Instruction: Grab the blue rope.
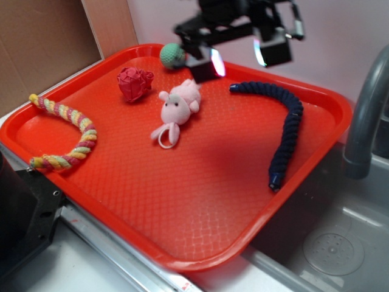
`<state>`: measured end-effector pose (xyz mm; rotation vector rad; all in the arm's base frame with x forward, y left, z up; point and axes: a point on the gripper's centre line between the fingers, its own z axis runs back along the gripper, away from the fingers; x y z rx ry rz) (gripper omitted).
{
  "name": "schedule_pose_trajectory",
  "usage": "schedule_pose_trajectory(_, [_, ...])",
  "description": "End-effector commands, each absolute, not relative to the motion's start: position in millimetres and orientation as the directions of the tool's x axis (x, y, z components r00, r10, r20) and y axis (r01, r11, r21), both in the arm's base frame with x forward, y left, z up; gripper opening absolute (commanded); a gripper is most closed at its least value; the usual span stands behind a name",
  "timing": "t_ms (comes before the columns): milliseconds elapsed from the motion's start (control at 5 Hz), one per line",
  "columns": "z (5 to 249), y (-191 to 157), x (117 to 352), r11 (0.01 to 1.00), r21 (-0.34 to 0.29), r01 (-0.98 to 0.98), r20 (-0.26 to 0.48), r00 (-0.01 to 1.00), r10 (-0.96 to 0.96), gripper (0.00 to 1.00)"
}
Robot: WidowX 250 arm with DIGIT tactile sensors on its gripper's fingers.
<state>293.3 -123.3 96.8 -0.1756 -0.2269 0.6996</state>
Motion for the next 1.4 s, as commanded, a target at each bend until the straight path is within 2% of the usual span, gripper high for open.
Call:
schedule_pose_trajectory(0, [79.0, -141.3, 333.7, 0.769, -0.244, -0.591, 0.150, 0.760, 0.632, 1.00])
schedule_pose_trajectory(400, [40.8, -147.9, 345.8, 0.795, -0.165, -0.584, 0.127, 0.786, 0.604, 1.00])
schedule_pose_trajectory(600, [31.7, -150.8, 349.5, 0.803, -0.156, -0.576, 0.123, 0.795, 0.594, 1.00])
schedule_pose_trajectory(800, [31.4, -150.7, 347.5, 0.798, -0.159, -0.582, 0.125, 0.790, 0.601, 0.00])
schedule_pose_trajectory(1000, [28.5, -151.1, 344.3, 0.786, -0.140, -0.602, 0.138, 0.774, 0.618, 0.00])
schedule_pose_trajectory(1200, [50.3, -144.3, 335.0, 0.785, -0.162, -0.598, 0.136, 0.774, 0.618, 0.00])
